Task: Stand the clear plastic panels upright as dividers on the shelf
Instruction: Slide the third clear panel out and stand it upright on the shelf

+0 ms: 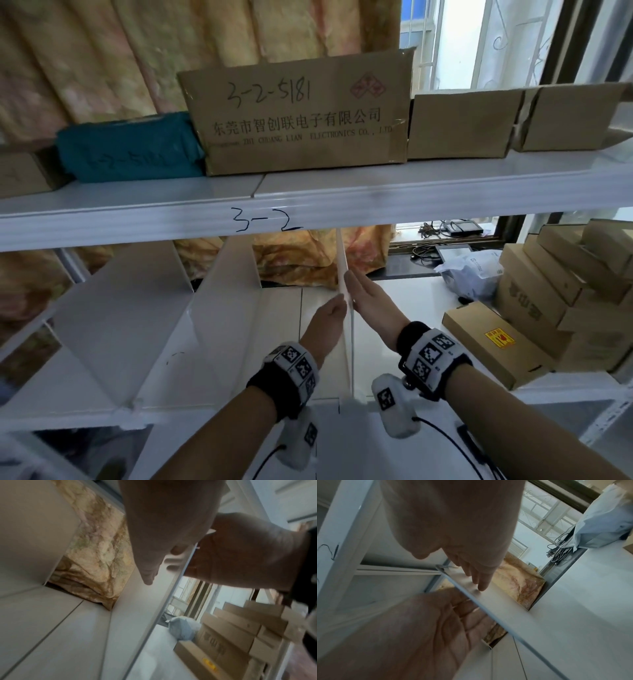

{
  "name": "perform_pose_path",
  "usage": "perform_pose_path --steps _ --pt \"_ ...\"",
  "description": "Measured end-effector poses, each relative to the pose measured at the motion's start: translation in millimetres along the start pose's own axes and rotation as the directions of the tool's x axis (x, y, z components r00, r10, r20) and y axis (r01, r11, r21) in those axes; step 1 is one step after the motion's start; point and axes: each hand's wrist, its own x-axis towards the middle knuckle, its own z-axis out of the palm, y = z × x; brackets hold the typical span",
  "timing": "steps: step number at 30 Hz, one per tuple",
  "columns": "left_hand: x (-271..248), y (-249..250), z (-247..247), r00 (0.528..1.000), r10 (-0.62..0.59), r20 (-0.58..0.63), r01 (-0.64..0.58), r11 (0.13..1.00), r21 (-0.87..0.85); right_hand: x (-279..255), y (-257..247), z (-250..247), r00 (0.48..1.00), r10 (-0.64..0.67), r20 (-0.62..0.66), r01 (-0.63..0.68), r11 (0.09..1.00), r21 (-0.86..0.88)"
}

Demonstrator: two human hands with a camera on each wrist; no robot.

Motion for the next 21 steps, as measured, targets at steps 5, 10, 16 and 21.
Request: perform_pose_path --steps 5,10,16,21 --pt "-18.7 46.3 12.1 0.997 -0.023 -0.071 -0.008 0.915 -0.403 5.0 7.6 7.8 1.0 -0.006 -0.005 0.006 1.0 -0.001" --pt "-15.7 52.8 34.5 0.992 -0.044 -0.122 -0.036 0.809 -0.587 5.0 2.2 -5.1 0.996 -0.05 0.071 0.056 0.994 -0.095" --pt "-8.6 44.2 39.3 0.962 -0.116 -0.249 -0.063 0.79 -0.61 16.5 0.8 -6.0 0.986 -0.041 0.161 0.075 0.975 -0.211" --pt "-19.1 47.7 35.3 0.968 -0.132 -0.212 -0.016 0.815 -0.579 15.6 -0.4 -6.8 0.989 -0.075 0.124 0.107 0.955 -0.276"
